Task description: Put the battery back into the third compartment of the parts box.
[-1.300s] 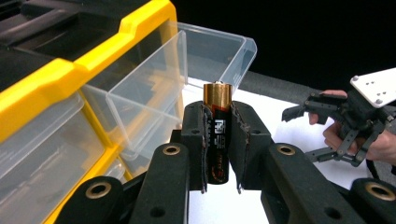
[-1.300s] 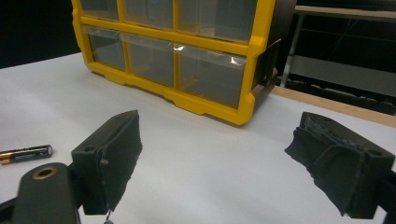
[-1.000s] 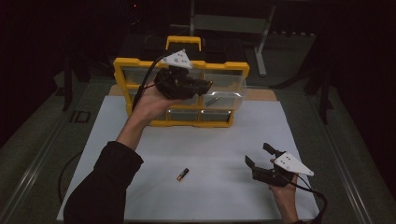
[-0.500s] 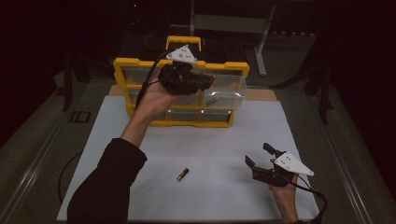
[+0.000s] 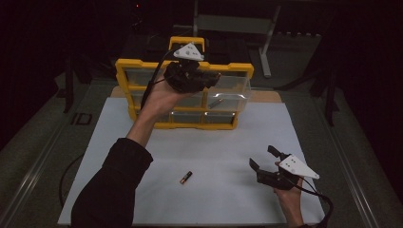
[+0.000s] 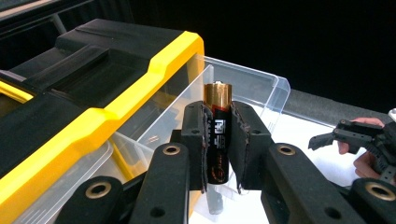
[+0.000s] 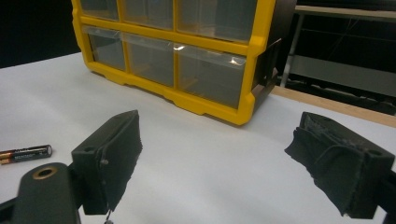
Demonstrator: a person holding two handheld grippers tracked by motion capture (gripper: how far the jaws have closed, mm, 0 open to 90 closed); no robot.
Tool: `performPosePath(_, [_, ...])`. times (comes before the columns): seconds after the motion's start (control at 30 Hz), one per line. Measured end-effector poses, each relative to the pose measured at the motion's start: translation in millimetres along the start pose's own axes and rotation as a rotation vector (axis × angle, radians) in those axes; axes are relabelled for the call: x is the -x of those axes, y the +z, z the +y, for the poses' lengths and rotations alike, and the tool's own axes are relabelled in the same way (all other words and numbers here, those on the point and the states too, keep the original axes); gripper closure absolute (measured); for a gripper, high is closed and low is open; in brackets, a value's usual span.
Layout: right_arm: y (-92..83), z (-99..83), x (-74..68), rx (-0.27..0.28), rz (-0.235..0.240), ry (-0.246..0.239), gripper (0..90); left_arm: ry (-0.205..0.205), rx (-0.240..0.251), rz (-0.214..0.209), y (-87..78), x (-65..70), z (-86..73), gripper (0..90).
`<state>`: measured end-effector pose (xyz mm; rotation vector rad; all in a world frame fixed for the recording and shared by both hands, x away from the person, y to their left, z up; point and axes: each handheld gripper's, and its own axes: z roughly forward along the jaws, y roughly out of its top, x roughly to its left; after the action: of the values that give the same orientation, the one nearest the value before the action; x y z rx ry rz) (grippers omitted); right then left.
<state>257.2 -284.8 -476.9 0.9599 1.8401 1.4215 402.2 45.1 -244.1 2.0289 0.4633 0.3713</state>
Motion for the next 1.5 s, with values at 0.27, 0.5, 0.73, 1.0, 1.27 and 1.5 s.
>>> performPosePath(0.27, [0.1,0.0,0.1,0.001,-0.001,0.0,14.3,0.006,-0.005,-0.001,5.4,0.3,3.2,77.9])
performPosePath(0.5, [0.2,0.1,0.0,0.0,0.0,0.0,14.3,0.021,-0.015,0.003,9.0,3.9,8.8,77.9])
performPosePath(0.73, [0.3,0.1,0.1,0.0,0.001,0.0,14.3,0.029,-0.046,0.029,14.4,5.0,12.9,77.8])
performPosePath(1.0, [0.2,0.1,0.3,0.001,0.0,0.0,14.3,-0.027,-0.069,0.057,20.2,0.3,9.5,57.3])
performPosePath(1.27, [0.5,-0.1,0.2,0.0,0.0,0.0,14.3,-0.052,-0.112,0.028,14.1,-2.0,4.5,15.9])
performPosePath(1.5, [0.5,-0.2,0.1,-0.001,0.001,0.0,14.3,-0.044,-0.147,0.007,14.1,-2.1,-2.1,14.0])
